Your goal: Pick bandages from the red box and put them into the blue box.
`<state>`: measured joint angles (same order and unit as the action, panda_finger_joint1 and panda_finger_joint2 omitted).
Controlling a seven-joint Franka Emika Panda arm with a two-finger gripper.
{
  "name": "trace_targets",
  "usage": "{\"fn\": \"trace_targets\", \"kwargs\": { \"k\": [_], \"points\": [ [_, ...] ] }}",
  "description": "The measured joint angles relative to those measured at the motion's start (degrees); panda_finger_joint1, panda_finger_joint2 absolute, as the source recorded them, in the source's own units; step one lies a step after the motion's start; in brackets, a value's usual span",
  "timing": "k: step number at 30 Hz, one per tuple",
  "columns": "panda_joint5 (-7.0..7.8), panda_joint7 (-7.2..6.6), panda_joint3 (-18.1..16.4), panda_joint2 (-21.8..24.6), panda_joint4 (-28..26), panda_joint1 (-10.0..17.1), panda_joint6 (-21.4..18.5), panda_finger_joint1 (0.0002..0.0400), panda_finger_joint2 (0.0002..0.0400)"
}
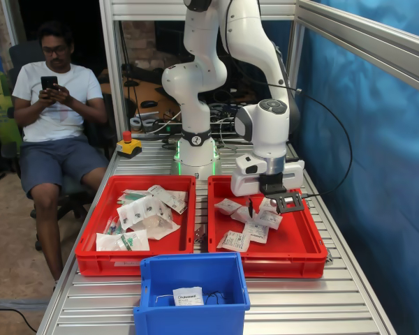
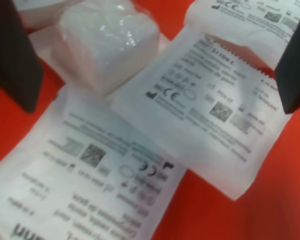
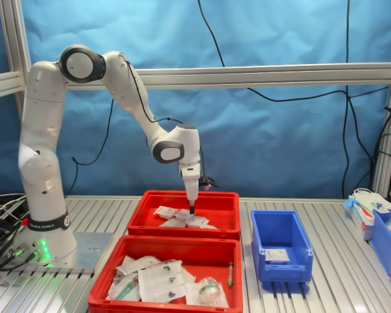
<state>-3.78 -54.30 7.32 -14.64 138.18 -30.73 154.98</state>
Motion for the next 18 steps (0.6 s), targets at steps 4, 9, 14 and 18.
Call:
{"fn": "trace_targets", "kwargs": {
  "k": [4,9,14,18],
  "points": [
    [-1.57,0.00,0.0,0.0,0.4,-0.8,0.0,0.0400,0.0400],
    [-3.01,0.00,-0.1,0.0,0.5,-1.3,0.1,0.0400,0.0400],
    [-3.55,0.00,-0.1,0.0,0.6,-1.9,0.1,0.0400,0.0400],
    [-4.09,0.00,-0.1,0.0,0.8,-2.6,0.2,0.0400,0.0400]
  ]
}}
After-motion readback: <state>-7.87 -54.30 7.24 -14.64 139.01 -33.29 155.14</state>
